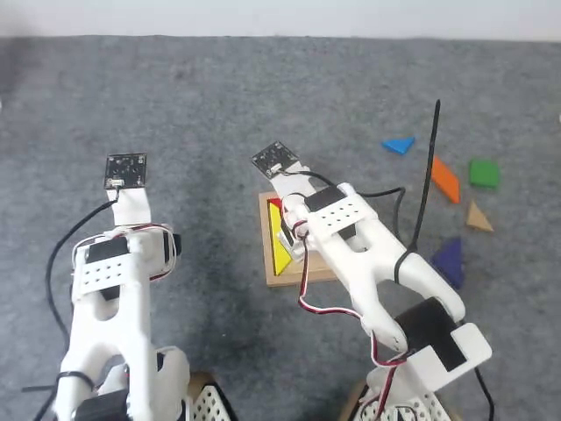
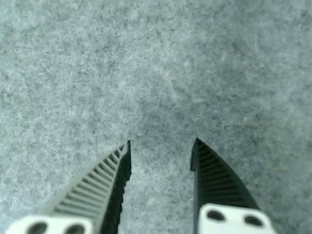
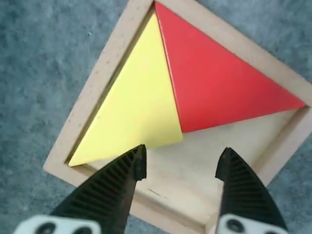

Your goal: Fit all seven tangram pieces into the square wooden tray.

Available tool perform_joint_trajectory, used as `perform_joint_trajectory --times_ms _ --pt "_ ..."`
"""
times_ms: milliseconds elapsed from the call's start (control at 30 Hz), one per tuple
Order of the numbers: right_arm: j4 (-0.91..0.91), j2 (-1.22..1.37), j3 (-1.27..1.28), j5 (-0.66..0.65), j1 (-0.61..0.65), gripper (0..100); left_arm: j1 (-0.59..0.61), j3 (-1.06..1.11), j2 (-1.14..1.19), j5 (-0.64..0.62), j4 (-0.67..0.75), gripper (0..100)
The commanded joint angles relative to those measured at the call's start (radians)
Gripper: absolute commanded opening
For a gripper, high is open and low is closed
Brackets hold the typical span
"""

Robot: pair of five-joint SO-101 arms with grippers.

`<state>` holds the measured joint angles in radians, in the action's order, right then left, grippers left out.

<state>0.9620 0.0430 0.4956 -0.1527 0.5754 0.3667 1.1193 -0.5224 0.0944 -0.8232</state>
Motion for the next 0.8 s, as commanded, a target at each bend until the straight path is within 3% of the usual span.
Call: perform_joint_trajectory --times_ms 0,267,500,767 --pt "-0.024 -0.007 -0.031 0.011 -0.004 24.5 -0.008 -0.004 -0.026 0.006 0.018 20" --pt "0.128 -0.007 -0.04 0.002 -0.03 24.5 -0.008 -0.004 -0.026 0.006 0.018 20" --pt "-0.005 0.101 -0.064 0.002 -0.024 24.5 -0.008 -0.004 -0.026 0.006 0.017 20" --pt "0.062 0.226 -0.267 0.012 -0.067 24.5 -0.008 -0.004 -0.026 0.006 0.015 20"
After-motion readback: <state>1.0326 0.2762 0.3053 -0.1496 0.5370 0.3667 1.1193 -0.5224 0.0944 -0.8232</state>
